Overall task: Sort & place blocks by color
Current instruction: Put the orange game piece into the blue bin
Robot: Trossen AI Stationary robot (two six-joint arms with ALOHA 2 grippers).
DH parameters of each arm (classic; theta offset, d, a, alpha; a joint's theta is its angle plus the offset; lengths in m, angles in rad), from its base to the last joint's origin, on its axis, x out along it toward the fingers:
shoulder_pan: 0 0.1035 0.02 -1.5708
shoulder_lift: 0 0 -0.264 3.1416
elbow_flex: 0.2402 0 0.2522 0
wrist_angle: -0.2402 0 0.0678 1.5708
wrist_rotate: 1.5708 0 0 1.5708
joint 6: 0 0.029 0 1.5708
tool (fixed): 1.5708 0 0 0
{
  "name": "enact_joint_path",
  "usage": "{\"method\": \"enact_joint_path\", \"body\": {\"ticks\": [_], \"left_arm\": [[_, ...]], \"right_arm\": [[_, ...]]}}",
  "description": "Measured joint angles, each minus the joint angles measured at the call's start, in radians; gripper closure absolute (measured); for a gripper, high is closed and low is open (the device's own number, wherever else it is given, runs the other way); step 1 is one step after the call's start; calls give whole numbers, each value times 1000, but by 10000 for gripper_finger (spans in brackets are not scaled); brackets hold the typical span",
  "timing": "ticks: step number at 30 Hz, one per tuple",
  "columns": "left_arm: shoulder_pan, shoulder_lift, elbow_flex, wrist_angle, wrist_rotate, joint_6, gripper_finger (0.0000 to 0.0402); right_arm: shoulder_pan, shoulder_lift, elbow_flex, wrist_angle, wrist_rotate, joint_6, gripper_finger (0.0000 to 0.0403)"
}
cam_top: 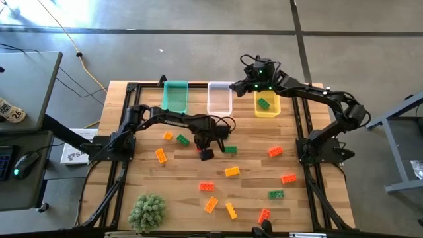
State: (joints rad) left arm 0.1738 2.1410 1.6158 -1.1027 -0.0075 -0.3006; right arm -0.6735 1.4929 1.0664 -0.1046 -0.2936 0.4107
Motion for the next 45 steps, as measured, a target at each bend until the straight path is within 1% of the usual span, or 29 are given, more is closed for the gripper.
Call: {"method": "enact_joint_path", "body": {"ticks": [4, 13, 19, 22, 25, 33, 38, 40, 45], "left_arm": [[3, 1, 29, -39, -4, -80, 364], [4, 1, 168, -104, -31, -247, 321], [2, -1, 201, -154, -30, -403, 312], [-5, -1, 201, -165, -31, -490, 312], [-19, -1, 201, -171, -45, -553, 312], [-56, -87, 201, -215, -82, -663, 312], [-78, -158, 201, -258, -175, -708, 312], [-79, -181, 201, -274, -175, -718, 311], [-60, -227, 201, -321, -114, -754, 298]], "right_arm": [[0, 0, 0, -30, -3, -39, 176], [-1, 0, 0, -99, -5, -83, 176], [-12, -13, 0, -103, -22, -146, 176], [-36, -36, 0, -108, -62, -168, 176], [-62, -66, 0, -121, -74, -190, 176], [-108, -121, 0, -162, -77, -248, 176], [-114, -126, 0, -193, -101, -263, 176], [-114, -126, 0, -199, -106, -270, 176], [-111, -126, 0, -215, -107, -288, 176]]}}
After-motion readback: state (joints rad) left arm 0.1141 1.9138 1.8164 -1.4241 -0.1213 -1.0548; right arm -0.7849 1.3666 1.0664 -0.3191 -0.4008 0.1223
